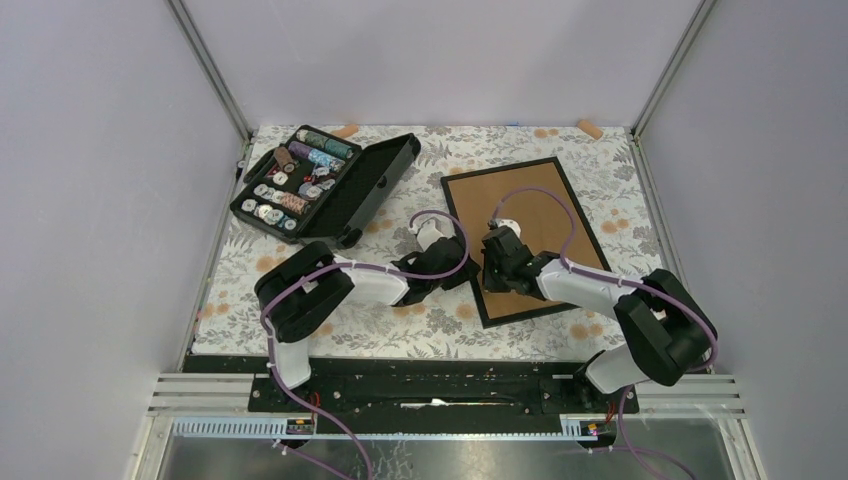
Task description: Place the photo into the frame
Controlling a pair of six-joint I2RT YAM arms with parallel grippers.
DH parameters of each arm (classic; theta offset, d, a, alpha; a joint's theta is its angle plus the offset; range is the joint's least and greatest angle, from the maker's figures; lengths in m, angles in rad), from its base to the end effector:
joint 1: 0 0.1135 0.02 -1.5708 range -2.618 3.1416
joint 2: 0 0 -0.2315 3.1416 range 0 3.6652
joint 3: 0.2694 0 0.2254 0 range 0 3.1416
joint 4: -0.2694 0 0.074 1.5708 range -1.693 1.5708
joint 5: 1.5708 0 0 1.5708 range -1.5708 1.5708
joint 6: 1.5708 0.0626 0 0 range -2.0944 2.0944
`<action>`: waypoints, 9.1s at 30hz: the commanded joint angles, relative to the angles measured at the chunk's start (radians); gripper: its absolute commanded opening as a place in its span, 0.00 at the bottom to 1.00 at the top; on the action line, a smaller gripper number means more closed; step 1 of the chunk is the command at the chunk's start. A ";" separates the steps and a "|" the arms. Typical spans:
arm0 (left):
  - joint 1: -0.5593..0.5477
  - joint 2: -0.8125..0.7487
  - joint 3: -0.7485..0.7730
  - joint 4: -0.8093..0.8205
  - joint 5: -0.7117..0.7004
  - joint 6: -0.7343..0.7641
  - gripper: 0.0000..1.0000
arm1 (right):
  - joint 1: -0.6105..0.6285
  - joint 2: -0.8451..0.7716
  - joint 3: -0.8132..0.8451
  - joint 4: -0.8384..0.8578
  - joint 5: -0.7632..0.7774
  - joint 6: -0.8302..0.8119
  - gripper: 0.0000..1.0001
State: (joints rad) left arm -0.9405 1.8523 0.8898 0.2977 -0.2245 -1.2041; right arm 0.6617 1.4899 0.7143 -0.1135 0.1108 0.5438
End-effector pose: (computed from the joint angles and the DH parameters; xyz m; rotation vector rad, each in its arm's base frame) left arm 0.2258 -0.2858 0.1086 -0.4415 2.3383 -0.8877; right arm 0.2285 0.1692 0.1292 -0.0979 2.4908 0.3873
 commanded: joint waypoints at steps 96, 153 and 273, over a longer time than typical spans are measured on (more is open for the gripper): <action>0.097 0.170 -0.195 -0.121 0.124 -0.040 0.26 | 0.058 0.135 0.306 -0.389 0.131 0.003 0.37; 0.099 0.186 -0.183 -0.135 0.129 -0.032 0.26 | 0.018 0.211 0.198 -0.377 0.175 -0.030 0.28; 0.188 -0.236 -0.331 -0.039 0.162 0.106 0.33 | 0.204 0.359 0.512 -0.400 0.006 -0.140 0.30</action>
State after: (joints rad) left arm -0.7563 1.6001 0.5812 0.3168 -0.0334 -1.1015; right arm 0.8761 1.8225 1.1915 -0.4938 0.1120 0.4011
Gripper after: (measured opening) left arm 0.329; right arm 0.305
